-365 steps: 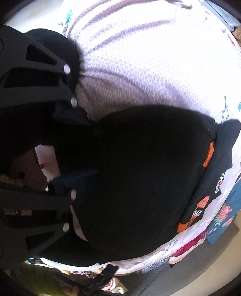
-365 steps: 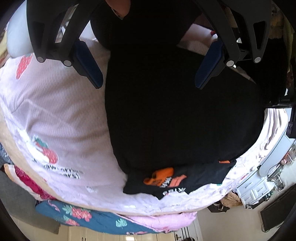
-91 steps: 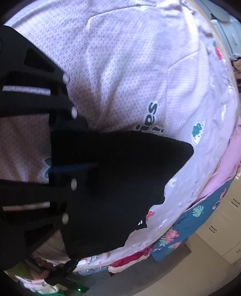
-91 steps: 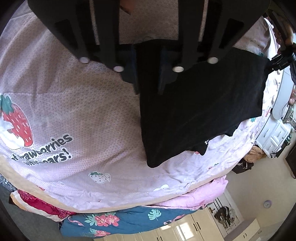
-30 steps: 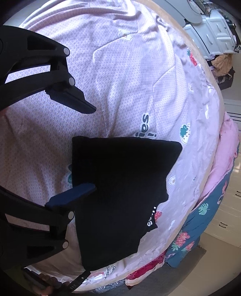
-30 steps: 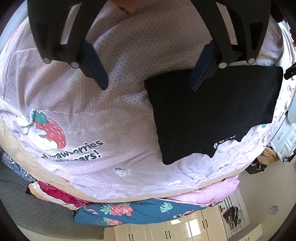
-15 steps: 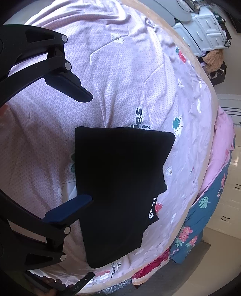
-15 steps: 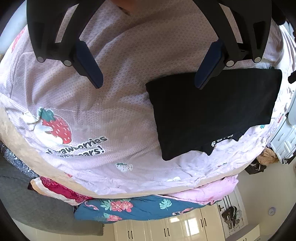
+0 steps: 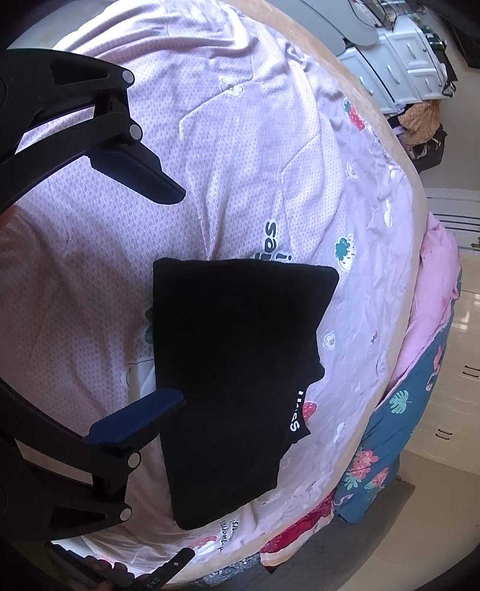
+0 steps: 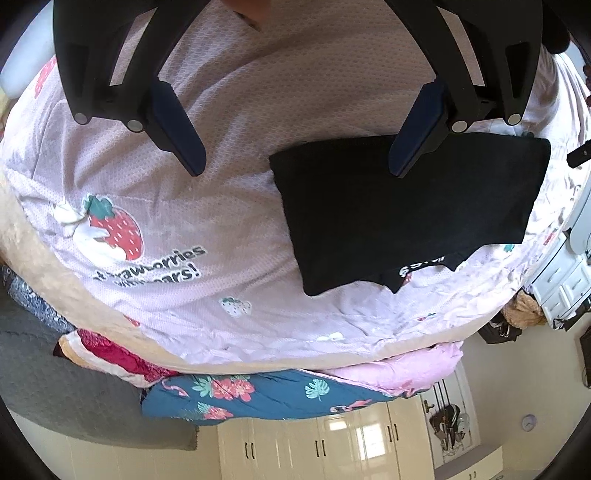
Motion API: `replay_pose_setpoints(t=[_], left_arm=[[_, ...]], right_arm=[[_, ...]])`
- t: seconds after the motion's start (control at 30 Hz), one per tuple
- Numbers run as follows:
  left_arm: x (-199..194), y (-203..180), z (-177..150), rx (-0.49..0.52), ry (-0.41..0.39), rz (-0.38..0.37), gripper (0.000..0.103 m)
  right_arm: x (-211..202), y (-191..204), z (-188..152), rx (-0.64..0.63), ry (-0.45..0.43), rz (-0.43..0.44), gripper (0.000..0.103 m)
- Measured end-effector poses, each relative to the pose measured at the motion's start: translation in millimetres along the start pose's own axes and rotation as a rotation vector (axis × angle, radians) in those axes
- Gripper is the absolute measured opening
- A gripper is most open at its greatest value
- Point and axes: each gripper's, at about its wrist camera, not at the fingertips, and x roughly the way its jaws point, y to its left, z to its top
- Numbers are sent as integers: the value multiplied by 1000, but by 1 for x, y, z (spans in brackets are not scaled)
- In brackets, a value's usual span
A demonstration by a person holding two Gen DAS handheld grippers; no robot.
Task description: Fold small clothes
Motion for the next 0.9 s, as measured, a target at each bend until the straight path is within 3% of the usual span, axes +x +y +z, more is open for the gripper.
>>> replay_pose_setpoints(t=[0.9], left_arm=[[-19,37,0,-38,-32,31,94]], right_arm=[[-11,90,3,-163,-12,81,99]])
